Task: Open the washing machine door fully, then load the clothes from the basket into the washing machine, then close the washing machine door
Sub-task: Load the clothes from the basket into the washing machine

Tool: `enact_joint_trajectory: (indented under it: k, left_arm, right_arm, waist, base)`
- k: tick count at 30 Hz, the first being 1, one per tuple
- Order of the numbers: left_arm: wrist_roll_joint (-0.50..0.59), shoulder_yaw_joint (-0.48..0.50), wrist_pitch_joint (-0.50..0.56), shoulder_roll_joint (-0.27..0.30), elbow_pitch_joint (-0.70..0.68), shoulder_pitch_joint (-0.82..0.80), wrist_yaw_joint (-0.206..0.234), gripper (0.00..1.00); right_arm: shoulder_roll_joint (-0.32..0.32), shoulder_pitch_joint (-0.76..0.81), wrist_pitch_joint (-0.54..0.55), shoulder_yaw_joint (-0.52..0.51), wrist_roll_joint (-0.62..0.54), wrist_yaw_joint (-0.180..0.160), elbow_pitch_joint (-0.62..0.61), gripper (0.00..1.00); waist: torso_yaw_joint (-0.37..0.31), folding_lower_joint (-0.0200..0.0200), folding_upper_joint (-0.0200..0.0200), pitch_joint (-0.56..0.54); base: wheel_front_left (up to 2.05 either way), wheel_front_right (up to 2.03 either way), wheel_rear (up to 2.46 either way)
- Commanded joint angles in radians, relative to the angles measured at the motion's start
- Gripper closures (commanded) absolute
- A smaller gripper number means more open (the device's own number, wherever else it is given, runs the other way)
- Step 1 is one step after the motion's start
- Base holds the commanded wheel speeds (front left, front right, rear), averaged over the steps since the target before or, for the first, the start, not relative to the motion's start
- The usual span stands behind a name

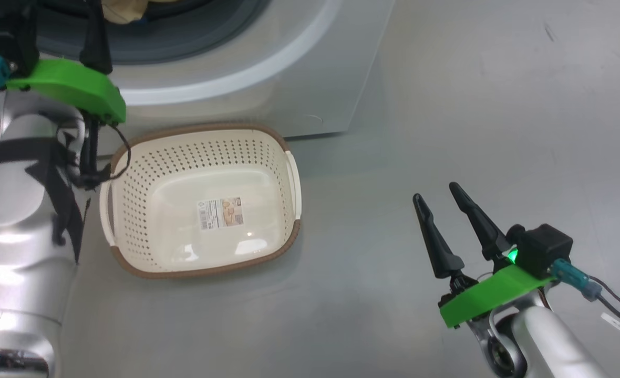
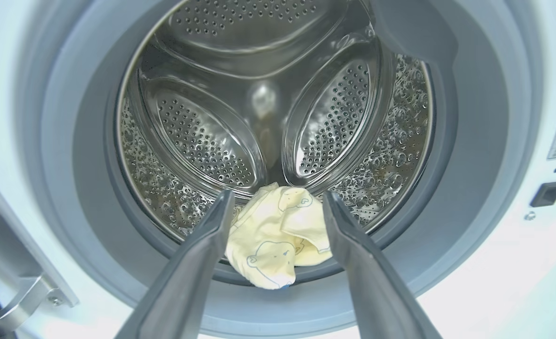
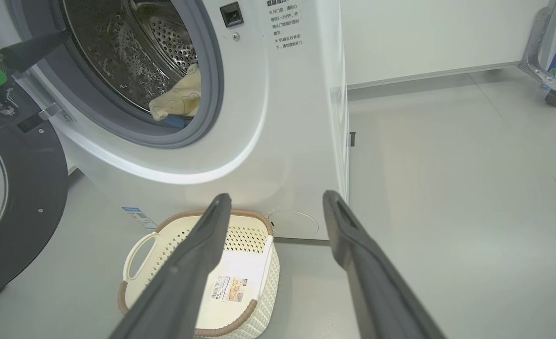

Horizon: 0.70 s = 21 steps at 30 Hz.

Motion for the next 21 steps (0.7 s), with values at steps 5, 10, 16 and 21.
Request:
enact_joint_trajectory:
  k: [5, 10, 16, 21]
  left_arm:
    - [-0.010, 0.054, -0.006, 0.041, -0.167, 0.129, 0.018, 0.00]
    - [-0.015, 0.081, -0.006, 0.053, -0.281, 0.265, 0.041, 0.00]
    - [-0.026, 0.108, -0.006, 0.075, -0.402, 0.406, 0.071, 0.00]
    - [-0.040, 0.129, 0.002, 0.092, -0.506, 0.529, 0.098, 0.00]
  right_arm:
    - [-0.023, 0.055, -0.007, 0.002, -0.009, 0.001, -0.030, 0.00]
    - [-0.029, 0.093, -0.007, 0.000, -0.013, 0.001, -0.037, 0.00]
    - [-0.035, 0.125, -0.007, 0.002, -0.014, 0.001, -0.042, 0.00]
    - [-0.039, 0.147, -0.007, 0.003, -0.011, 0.001, -0.045, 0.00]
  waist:
    - [0.047, 0.0001, -0.0001, -0.110]
    - [0.063, 0.0001, -0.0001, -0.169]
    - [0.070, 0.0001, -0.0001, -0.224]
    - [0.071, 0.0001, -0.0001, -0.260]
  base:
    - [0.00, 0.00, 0.00]
    - [0.00, 0.00, 0.00]
    - [0.00, 0.00, 0.00]
    - [0.00, 0.00, 0.00]
